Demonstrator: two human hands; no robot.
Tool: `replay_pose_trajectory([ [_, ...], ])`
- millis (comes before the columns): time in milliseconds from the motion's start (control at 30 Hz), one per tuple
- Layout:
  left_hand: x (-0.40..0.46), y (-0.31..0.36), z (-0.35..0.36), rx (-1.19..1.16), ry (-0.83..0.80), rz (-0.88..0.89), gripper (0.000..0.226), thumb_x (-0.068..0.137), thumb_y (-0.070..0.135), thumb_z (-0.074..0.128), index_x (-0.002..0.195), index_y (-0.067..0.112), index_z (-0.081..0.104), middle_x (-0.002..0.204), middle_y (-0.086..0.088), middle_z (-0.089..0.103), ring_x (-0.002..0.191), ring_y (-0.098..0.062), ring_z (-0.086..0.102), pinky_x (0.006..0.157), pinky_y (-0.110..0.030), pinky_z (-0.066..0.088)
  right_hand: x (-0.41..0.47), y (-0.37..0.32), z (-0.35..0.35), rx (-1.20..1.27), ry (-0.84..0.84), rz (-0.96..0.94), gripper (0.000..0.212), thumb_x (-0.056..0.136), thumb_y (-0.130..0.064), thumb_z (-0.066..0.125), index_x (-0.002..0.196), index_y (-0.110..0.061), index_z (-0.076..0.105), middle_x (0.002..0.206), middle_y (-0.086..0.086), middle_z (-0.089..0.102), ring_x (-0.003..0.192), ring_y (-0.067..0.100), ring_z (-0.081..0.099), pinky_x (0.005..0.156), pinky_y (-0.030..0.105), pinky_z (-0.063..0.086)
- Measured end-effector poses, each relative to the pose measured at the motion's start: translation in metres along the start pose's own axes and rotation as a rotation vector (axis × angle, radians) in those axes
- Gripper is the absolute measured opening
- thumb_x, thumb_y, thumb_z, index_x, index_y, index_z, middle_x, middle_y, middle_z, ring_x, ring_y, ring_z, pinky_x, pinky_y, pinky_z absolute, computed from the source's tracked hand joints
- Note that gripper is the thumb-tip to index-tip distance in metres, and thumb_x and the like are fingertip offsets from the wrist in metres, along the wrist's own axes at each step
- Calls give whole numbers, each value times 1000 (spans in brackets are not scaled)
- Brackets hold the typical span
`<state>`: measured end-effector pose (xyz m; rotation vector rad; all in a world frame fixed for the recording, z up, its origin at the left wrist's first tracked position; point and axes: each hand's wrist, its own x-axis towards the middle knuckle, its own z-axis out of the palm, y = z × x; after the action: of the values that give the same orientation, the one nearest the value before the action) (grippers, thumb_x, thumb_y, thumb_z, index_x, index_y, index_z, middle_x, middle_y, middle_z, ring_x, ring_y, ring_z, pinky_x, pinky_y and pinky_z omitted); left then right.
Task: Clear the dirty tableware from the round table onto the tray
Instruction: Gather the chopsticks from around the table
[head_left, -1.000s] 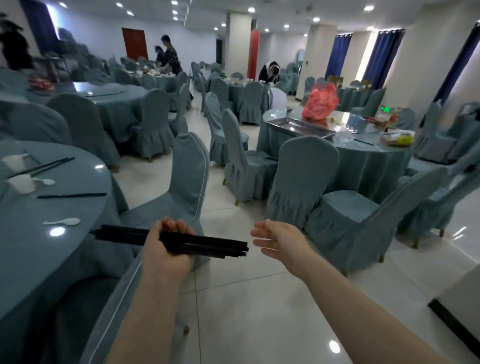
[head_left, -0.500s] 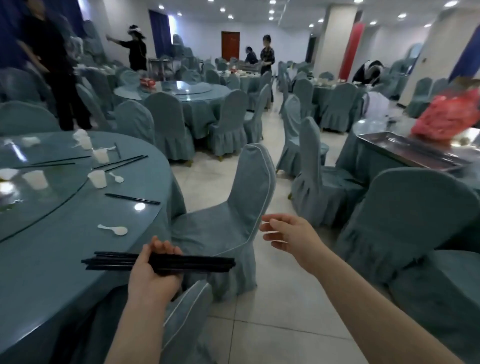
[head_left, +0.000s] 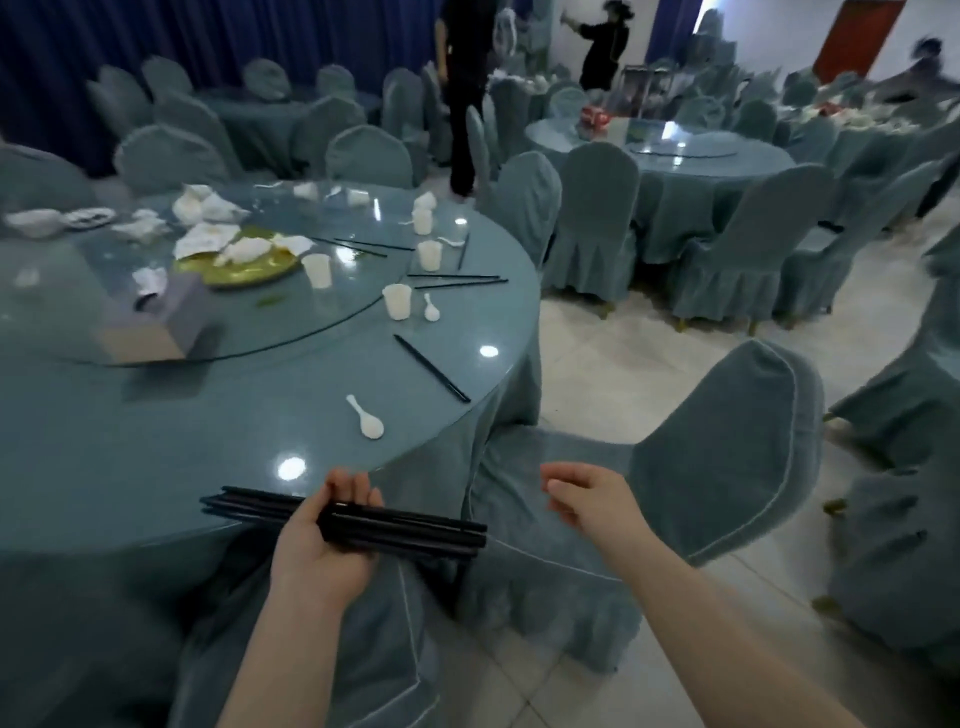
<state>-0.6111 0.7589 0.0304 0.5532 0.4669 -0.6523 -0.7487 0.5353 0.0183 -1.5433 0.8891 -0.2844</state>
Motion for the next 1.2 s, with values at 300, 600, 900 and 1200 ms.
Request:
replay_pose_trajectory([
  [300,84,22,20,-124,152,76,26,98,22,42,78,19,59,69,10,61,68,-7,62,78,-23,47,119,-20,28,-230,-115,-37,14,88,-10,63,97,-18,70,87,-2,72,67,9,61,57,12,46],
  [600,122,32,24,-286,271,177,26,97,20,45,76,18,62,68,8,65,57,-8,66,74,-23,49,221,-31,67,-556,-208,-107,13,84,-19,69,96,-15,72,81,-5,70,70,8,64,70,22,52],
  [900,136,17,1,-355,463,351,24,98,20,45,80,17,61,59,4,67,56,-11,68,77,-28,48,326,-9,126,-828,-289,-194,35,84,-28,68,112,-7,65,112,10,68,104,27,61,89,34,45],
  [1200,141,1,-5,-424,543,422,24,98,16,45,80,13,61,62,1,66,55,-13,68,64,-31,58,381,-5,152,-960,-309,-238,32,87,-29,66,106,-4,61,105,15,64,99,33,60,73,33,43],
])
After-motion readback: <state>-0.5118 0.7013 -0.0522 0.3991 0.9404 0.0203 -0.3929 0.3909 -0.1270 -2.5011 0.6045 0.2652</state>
